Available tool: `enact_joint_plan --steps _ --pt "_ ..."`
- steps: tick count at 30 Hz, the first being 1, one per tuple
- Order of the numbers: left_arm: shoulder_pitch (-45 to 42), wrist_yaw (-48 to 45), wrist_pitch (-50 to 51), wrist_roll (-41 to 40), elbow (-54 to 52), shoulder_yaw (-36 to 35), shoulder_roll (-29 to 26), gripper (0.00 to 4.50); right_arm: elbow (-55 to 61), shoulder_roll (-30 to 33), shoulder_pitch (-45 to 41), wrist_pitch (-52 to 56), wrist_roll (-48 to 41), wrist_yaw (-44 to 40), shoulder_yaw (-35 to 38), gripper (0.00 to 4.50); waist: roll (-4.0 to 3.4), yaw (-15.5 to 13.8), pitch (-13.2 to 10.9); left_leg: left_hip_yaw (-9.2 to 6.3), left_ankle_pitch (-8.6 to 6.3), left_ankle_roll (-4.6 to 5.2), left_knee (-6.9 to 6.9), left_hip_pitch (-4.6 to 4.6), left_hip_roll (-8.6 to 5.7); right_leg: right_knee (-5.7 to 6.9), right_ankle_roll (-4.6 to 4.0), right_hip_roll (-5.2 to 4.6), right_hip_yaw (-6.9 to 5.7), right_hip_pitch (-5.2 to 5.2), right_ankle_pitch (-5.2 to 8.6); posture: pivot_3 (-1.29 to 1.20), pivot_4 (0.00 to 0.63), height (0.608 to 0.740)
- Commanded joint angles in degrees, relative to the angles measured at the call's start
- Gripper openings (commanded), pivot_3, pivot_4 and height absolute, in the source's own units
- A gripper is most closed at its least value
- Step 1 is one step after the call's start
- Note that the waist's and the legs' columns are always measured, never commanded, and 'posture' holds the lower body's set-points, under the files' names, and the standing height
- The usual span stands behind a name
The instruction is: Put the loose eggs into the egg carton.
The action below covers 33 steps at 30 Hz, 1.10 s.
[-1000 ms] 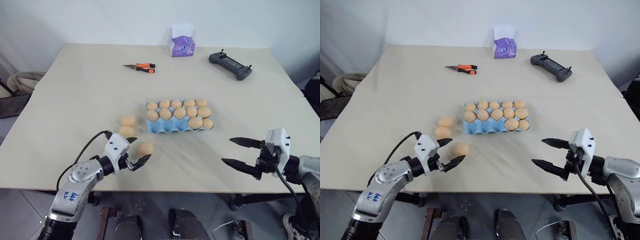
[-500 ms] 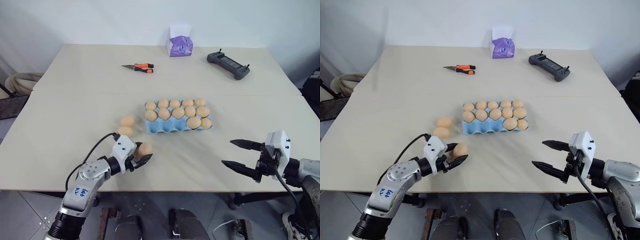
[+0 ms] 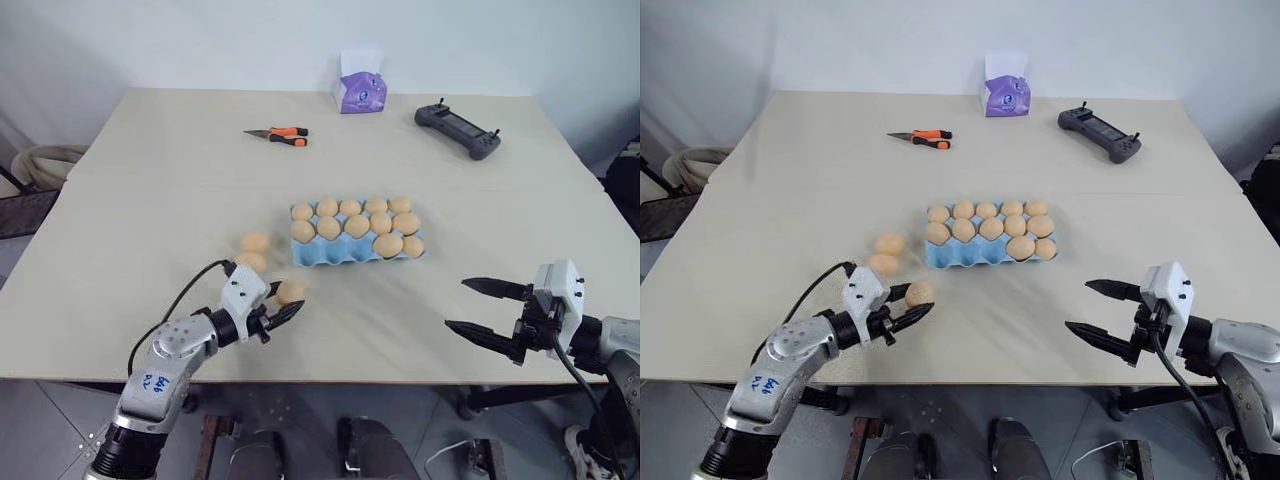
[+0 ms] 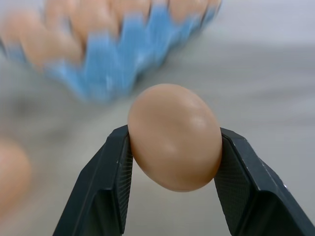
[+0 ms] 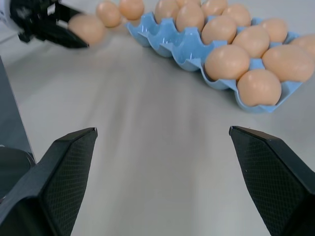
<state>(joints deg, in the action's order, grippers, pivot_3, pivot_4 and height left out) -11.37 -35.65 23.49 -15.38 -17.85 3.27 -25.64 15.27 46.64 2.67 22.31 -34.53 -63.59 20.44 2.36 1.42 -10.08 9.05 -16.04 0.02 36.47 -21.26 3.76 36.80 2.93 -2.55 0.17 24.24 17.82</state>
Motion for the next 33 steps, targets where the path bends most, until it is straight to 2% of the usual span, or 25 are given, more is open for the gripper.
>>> enact_joint_plan --steps 1,6,9,13,19,25,28,33 --pt "-6.26 -0.86 -1.16 -2.81 -0.8 -0.84 1.92 2.31 0.61 0.89 0.04 -1.74 -1.05 -0.78 2.92 4.5 0.0 -0.11 0.0 -0.03 0.02 0.02 0.02 0.0 -0.02 0.0 0.03 0.0 0.0 -0.03 -0.02 0.0 0.15 0.74" --pt "-15.39 -1.12 -3.46 -2.0 6.95 1.84 7.5 2.31 1.45 -0.27 1.15 -2.31 -0.57 0.69 2.73 4.5 0.0 -0.05 0.0 -0.07 0.03 0.09 0.12 0.07 -0.08 -0.1 0.15 -0.01 0.0 -0.24 -0.09 0.0 0.15 0.74" --pt "-20.99 -2.81 -6.45 0.85 15.84 5.29 10.33 2.31 2.82 -1.4 2.41 -2.52 -0.55 2.16 2.5 4.5 0.0 -0.06 0.0 -0.14 0.02 0.09 0.18 0.08 -0.08 -0.18 0.19 0.02 -0.04 -0.32 -0.11 0.0 0.15 0.74" --pt "-27.47 -0.15 -13.38 6.26 30.51 7.91 14.86 2.31 4.55 -2.54 4.79 -2.77 -0.6 3.69 3.28 4.5 -0.03 0.09 -0.02 -0.2 -0.06 0.12 0.43 0.03 -0.05 -0.19 0.22 0.08 -0.05 -0.38 -0.12 0.0 0.15 0.74" --pt "-31.8 0.78 -19.48 9.81 42.35 8.42 18.18 2.31 6.65 -3.0 8.2 -3.0 -1.06 5.43 4.72 4.5 -0.04 0.05 -0.02 -0.22 -0.15 0.2 0.51 0.02 -0.03 -0.23 0.26 0.06 -0.08 -0.42 -0.14 0.0 0.15 0.74" --pt "-33.46 0.49 -22.63 10.92 46.84 7.9 19.23 2.31 7.72 -3.22 9.66 -3.01 -1.38 6.56 5.15 4.5 -0.03 0.06 -0.03 -0.23 -0.17 0.21 0.5 0.0 -0.03 -0.26 0.26 0.05 -0.11 -0.43 -0.14 0.0 0.15 0.74" --pt "-33.69 -0.35 -24.27 10.58 47.8 7.61 19.67 2.9 7.74 -3.13 9.71 -2.83 -1.4 6.86 5.0 4.5 -0.03 0.05 -0.03 -0.23 -0.18 0.23 0.5 0.0 -0.03 -0.27 0.26 0.04 -0.12 -0.43 -0.14 0.0 0.15 0.74" --pt "-33.62 -0.91 -24.86 10.8 48.04 7.32 19.9 4.44 7.27 -2.78 9.07 -2.63 -1.32 7.01 4.58 4.5 -0.03 0.02 -0.03 -0.23 -0.19 0.23 0.5 -0.01 -0.03 -0.28 0.26 0.04 -0.14 -0.43 -0.14 0.0 0.15 0.74"
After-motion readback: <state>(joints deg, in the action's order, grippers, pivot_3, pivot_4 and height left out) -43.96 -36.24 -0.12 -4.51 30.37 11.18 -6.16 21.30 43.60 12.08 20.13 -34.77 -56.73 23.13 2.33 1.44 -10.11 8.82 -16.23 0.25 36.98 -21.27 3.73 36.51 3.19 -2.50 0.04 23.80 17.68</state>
